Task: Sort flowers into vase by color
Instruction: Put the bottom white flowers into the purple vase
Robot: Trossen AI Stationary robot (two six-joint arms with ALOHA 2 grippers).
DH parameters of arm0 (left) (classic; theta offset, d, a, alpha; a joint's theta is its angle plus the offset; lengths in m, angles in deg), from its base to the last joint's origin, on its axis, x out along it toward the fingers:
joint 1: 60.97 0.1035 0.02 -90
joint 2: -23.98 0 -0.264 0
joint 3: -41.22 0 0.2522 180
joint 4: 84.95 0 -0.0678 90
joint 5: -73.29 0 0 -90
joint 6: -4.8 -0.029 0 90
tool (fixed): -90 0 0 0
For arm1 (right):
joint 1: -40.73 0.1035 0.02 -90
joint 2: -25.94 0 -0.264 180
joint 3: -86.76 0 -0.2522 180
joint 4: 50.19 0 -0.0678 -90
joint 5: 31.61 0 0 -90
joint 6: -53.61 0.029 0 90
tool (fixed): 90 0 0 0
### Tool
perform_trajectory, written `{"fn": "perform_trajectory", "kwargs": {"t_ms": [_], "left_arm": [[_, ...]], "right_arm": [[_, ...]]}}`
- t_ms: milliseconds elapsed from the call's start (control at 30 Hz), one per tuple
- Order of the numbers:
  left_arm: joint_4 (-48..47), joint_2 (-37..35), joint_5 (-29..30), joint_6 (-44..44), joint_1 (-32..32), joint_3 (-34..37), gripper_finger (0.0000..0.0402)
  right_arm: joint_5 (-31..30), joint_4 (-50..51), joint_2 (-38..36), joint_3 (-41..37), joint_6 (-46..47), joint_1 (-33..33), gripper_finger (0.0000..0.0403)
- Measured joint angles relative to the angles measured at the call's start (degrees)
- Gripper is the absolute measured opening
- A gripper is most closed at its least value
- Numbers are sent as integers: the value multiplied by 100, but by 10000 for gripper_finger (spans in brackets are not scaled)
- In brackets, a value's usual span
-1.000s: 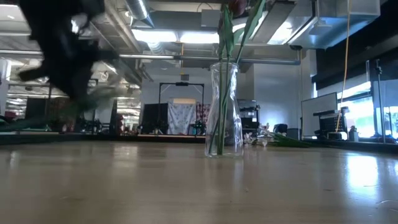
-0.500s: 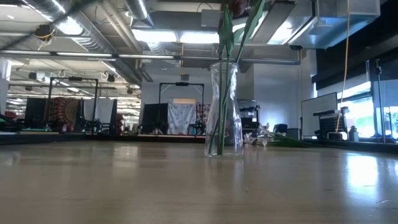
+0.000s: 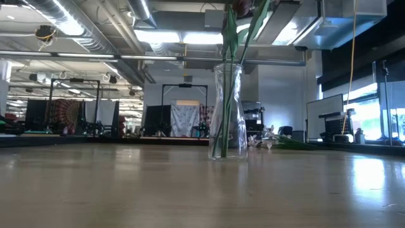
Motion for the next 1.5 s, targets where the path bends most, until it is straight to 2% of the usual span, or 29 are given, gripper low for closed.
{"fn": "perform_trajectory", "kwargs": {"t_ms": [133, 267, 500, 667, 800, 933, 1067, 1300, 1400, 1500], "left_arm": [[467, -156, -594, -585, -384, 2, 1], [829, -325, -1544, -974, -687, 2, 1], [940, -584, -2767, -1313, -895, 2, 1], [908, -637, -3191, -1311, -994, 4, 3], [902, -544, -3227, -1250, -1286, 8, 3], [1038, -501, -2803, -1489, -1751, 213, 2], [1608, -505, -2404, -1461, -1973, 776, 2], [1737, -534, -2068, -161, -2018, 1195, 2], [1342, -516, -1927, 200, -2173, 1228, 2], [747, -516, -1449, 593, -2396, 1231, 2]], "right_arm": [[-5, -29, 0, 0, 173, 0, 132], [16, -15, 7, 0, 591, 0, 111], [76, -27, 9, 0, 747, 0, 104], [100, -27, 9, 0, 747, 0, 104], [92, -27, 9, 0, 786, 0, 104], [31, -31, 34, 0, 1067, 0, 104], [22, -27, 132, 0, 1298, 0, 104], [-226, -24, 173, 0, 1377, 0, 104], [-447, -17, 173, 0, 1370, 0, 104], [-448, -3, 173, 0, 1370, 0, 104]]}}
